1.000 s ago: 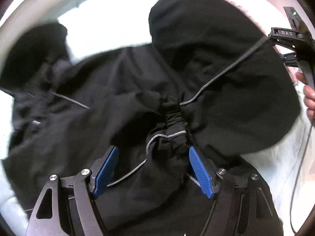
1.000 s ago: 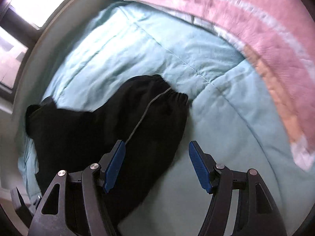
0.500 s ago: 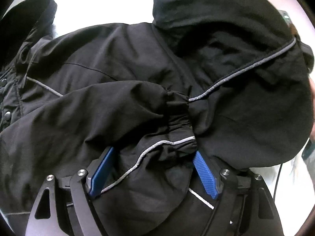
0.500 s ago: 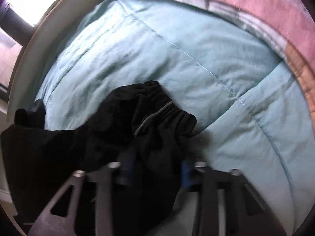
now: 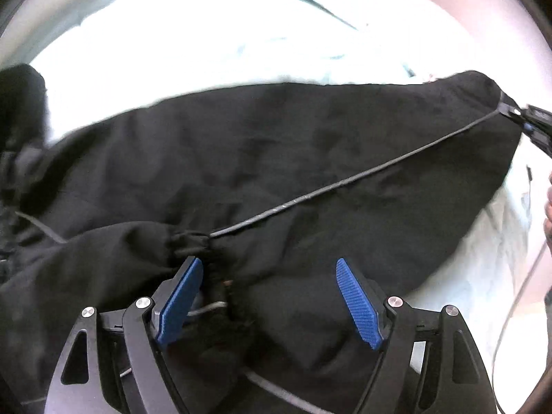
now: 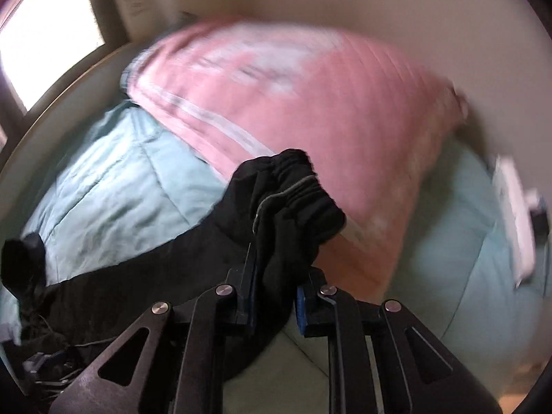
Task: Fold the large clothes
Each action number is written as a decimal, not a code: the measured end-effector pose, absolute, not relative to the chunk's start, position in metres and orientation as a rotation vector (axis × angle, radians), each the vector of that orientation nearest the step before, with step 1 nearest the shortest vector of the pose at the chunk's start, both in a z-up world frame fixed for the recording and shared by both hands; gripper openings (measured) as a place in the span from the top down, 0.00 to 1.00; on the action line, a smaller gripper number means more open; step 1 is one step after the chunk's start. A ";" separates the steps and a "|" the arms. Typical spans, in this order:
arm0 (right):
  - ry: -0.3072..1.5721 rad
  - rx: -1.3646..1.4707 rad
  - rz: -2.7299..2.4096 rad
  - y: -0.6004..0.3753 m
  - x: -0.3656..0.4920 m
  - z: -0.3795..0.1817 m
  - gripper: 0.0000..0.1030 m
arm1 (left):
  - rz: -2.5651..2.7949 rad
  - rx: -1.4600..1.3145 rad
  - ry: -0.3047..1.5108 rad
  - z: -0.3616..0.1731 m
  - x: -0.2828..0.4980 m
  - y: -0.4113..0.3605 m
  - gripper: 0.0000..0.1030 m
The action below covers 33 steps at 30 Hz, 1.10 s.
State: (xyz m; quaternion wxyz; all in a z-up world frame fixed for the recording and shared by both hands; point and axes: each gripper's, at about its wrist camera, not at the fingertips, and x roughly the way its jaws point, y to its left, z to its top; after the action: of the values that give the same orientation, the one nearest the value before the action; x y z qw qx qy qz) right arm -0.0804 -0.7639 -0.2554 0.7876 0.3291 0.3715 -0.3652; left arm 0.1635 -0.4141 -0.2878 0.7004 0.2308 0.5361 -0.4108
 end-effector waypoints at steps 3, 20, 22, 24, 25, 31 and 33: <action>0.871 0.780 -0.779 -0.776 -0.088 -0.296 0.81 | -0.840 0.620 1.196 -0.315 0.163 -0.432 0.20; 0.814 0.832 -0.626 -0.759 -0.102 -0.291 0.83 | -0.821 0.438 1.202 -0.250 0.174 -0.347 0.19; 0.792 0.761 -0.589 -0.739 -0.089 -0.265 0.83 | -0.786 0.404 1.204 -0.242 0.177 -0.331 0.19; 0.771 0.689 -0.522 -0.709 -0.075 -0.234 0.83 | -0.748 0.363 1.205 -0.235 0.182 -0.305 0.19; 0.767 0.661 -0.489 -0.695 -0.065 -0.223 0.83 | -0.732 0.344 1.203 -0.232 0.181 -0.296 0.19; 0.769 0.502 -0.229 -0.583 0.002 -0.170 0.83 | -0.619 0.240 1.157 -0.204 0.179 -0.221 0.19; 0.779 0.452 -0.132 -0.534 0.030 -0.160 0.83 | -0.580 0.205 1.138 -0.195 0.175 -0.194 0.19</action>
State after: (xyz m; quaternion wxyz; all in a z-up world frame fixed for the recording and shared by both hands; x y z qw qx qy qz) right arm 0.0305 -0.5345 -0.1600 0.8982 0.2182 0.3763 -0.0637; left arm 0.1751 -0.1936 -0.1951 0.7979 0.0957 0.5303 -0.2702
